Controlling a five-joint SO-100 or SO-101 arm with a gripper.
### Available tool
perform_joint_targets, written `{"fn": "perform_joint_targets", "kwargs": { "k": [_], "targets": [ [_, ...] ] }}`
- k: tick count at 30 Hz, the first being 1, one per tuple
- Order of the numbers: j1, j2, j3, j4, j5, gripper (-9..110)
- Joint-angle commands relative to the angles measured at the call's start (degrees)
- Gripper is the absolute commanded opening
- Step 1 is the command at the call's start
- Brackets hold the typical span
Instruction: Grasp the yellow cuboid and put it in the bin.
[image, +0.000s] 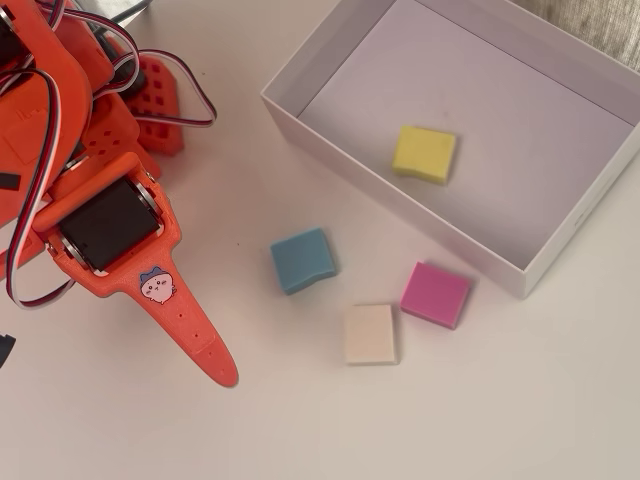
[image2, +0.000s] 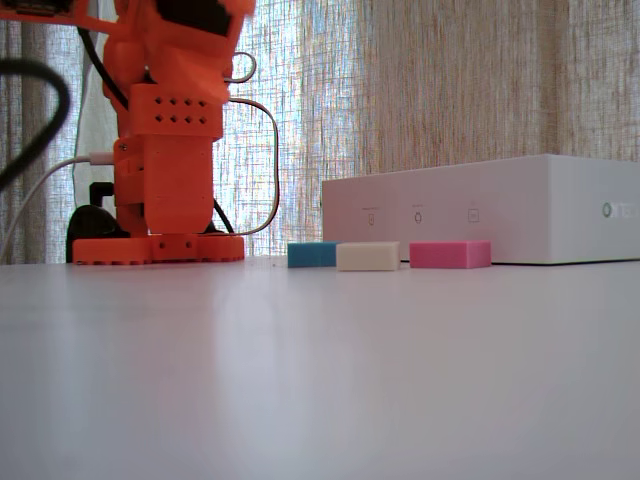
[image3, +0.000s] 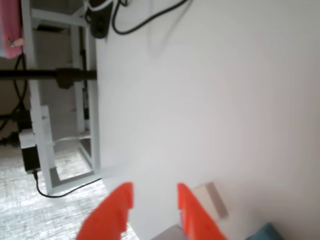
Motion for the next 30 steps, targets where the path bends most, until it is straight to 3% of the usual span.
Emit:
{"fn": "perform_joint_targets", "kwargs": {
  "k": [1, 6, 30],
  "targets": [
    [0.1, -0.3, 0.7, 2.9, 0.2, 1],
    [-0.2, -0.3, 2.3, 5.0, -0.1, -8],
    [-0.1, -0.3, 2.6, 5.0, 0.3, -8]
  ]
}}
